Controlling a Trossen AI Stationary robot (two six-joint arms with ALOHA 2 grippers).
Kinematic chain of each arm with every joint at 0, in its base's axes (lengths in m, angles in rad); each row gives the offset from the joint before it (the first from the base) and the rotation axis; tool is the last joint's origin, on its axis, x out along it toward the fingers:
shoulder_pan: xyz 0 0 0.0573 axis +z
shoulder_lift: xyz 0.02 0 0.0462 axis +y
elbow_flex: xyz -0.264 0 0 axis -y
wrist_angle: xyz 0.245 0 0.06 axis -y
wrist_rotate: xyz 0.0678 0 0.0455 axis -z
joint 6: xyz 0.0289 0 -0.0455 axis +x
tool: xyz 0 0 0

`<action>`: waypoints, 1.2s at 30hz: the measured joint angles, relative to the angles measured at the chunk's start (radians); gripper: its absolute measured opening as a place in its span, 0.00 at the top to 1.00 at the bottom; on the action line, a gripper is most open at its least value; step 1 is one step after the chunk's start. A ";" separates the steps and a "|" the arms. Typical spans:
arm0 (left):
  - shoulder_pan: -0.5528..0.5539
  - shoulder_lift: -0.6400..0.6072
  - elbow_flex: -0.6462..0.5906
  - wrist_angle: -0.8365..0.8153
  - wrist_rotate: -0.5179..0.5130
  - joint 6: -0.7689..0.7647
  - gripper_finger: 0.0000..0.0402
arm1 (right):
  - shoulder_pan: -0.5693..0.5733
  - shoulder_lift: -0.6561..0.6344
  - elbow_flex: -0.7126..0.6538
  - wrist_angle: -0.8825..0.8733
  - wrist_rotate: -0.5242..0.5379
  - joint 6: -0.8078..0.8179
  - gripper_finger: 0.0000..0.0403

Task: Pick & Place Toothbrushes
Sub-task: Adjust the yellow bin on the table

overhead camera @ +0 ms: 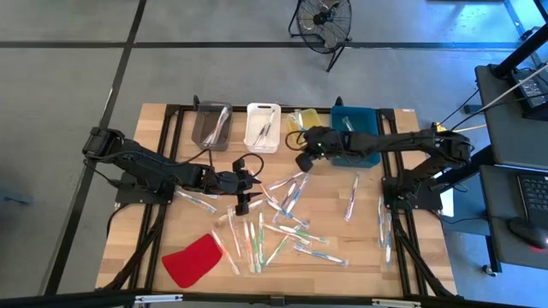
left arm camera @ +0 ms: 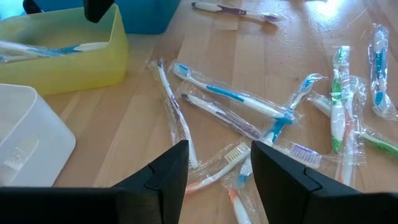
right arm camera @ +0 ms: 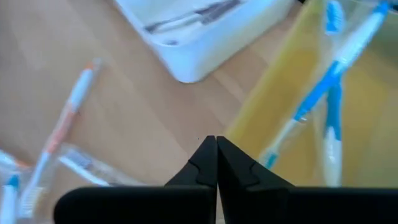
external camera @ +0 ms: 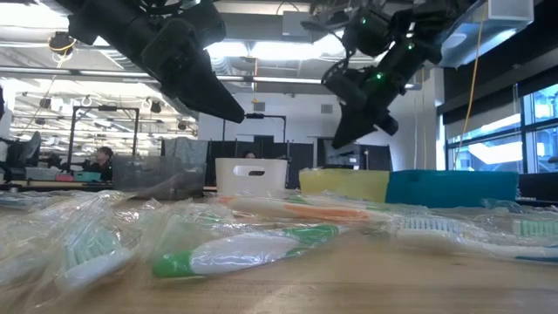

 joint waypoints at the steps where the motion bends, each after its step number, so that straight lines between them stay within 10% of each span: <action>1: 0.000 0.000 0.000 0.000 0.000 0.000 0.58 | -0.014 0.004 0.000 0.002 -0.003 -0.005 1.00; 36: 0.000 0.000 0.000 0.000 0.000 0.000 0.58 | -0.071 0.119 0.000 0.093 -0.116 0.053 1.00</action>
